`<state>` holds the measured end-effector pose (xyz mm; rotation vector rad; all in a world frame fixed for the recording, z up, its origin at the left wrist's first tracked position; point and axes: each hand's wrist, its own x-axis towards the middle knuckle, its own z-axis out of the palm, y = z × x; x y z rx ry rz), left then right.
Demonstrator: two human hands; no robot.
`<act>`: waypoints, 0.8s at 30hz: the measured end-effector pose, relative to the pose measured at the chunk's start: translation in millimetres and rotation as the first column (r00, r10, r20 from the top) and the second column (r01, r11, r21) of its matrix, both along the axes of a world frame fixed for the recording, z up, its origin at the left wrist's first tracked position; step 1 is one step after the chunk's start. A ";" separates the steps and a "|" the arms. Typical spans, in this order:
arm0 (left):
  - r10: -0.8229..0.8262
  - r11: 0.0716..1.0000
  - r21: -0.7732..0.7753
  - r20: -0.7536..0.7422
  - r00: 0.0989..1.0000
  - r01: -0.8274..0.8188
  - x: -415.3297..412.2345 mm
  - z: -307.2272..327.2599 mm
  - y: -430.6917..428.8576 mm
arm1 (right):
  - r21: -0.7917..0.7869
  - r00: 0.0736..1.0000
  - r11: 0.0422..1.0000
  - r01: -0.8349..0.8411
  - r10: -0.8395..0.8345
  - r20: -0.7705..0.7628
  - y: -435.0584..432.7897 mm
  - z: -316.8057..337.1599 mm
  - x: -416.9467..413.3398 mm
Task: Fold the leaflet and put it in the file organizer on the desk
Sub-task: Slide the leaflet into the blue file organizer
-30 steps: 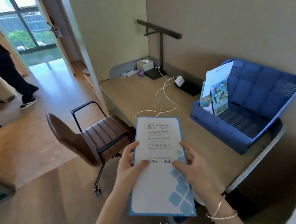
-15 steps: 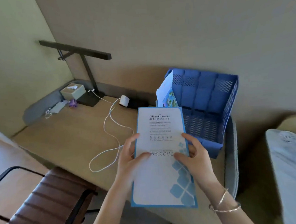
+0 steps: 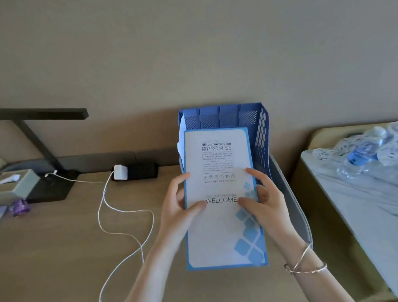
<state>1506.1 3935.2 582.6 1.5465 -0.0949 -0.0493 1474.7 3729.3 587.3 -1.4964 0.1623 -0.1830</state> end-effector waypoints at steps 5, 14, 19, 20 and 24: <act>-0.039 0.999 0.010 0.013 0.999 0.039 9.1 -4.5 0.5 | -0.021 1.000 1.000 0.019 -0.019 0.013 -0.7 -3.7 4.8; -0.124 0.987 0.096 -0.044 0.991 0.127 37.1 1.6 -7.7 | 0.040 0.999 0.999 -0.021 0.023 -0.039 -22.8 -20.4 38.4; -0.109 0.974 0.201 -0.012 0.994 0.109 72.8 12.3 -21.1 | -0.008 0.992 0.992 -0.126 0.125 -0.018 -44.3 -17.0 90.4; -0.084 0.978 0.193 0.007 0.996 0.081 79.8 13.8 -24.0 | -0.037 0.990 0.989 -0.144 0.144 -0.002 -47.3 -16.1 102.7; 0.026 0.985 0.169 0.087 0.996 -0.041 107.4 14.3 -37.8 | -0.176 0.976 0.964 -0.198 0.210 0.051 -55.9 -9.7 154.1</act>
